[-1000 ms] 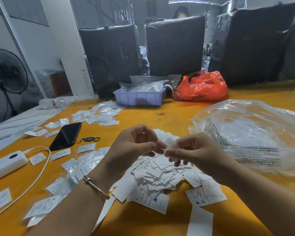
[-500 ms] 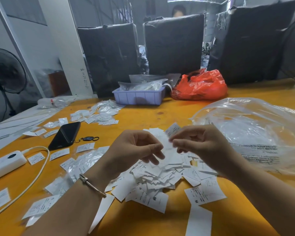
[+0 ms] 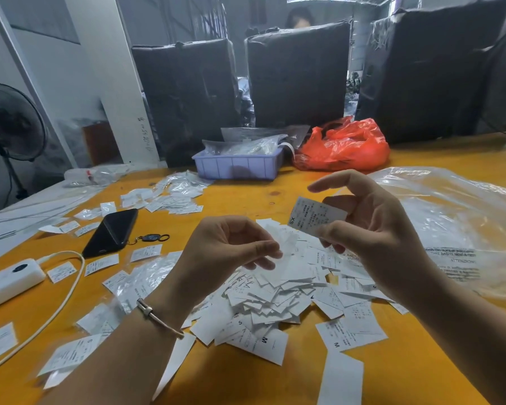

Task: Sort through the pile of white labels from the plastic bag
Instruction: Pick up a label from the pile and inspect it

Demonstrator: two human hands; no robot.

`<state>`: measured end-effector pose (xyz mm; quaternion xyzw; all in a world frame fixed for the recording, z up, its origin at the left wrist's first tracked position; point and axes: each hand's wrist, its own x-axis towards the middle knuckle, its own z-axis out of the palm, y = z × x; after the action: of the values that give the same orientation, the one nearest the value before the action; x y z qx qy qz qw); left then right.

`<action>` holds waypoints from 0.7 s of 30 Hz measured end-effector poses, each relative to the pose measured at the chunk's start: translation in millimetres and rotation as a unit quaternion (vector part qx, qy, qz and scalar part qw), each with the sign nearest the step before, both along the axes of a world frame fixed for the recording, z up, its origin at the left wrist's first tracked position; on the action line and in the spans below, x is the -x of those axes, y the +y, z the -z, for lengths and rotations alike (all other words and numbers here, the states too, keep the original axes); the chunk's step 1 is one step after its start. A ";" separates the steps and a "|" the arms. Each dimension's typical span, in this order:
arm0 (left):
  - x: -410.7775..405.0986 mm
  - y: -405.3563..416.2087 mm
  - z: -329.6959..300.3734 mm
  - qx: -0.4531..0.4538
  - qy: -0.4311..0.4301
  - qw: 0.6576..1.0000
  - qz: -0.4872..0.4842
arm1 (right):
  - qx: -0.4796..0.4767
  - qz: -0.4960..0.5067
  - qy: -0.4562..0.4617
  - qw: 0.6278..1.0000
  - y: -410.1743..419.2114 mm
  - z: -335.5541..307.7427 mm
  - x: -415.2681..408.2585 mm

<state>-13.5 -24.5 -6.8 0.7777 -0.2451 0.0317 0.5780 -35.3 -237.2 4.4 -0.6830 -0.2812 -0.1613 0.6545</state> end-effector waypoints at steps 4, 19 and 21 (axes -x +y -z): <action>0.5 0.4 0.0 -0.005 0.005 1.000 0.016 | 0.025 -0.013 0.016 0.999 -0.6 -1.8 0.5; 1.0 0.4 -1.6 -0.043 0.026 0.997 0.062 | 0.139 0.023 0.008 0.990 -2.0 2.1 -6.3; 1.0 0.0 -1.5 -0.053 0.041 0.995 0.069 | 0.154 0.021 0.021 0.988 -2.0 1.9 -7.1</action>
<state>-14.6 -24.5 -5.3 0.7894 -0.2756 -0.0529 0.5460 -28.2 -239.2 2.5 -0.7843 -0.2749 -0.1157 0.5440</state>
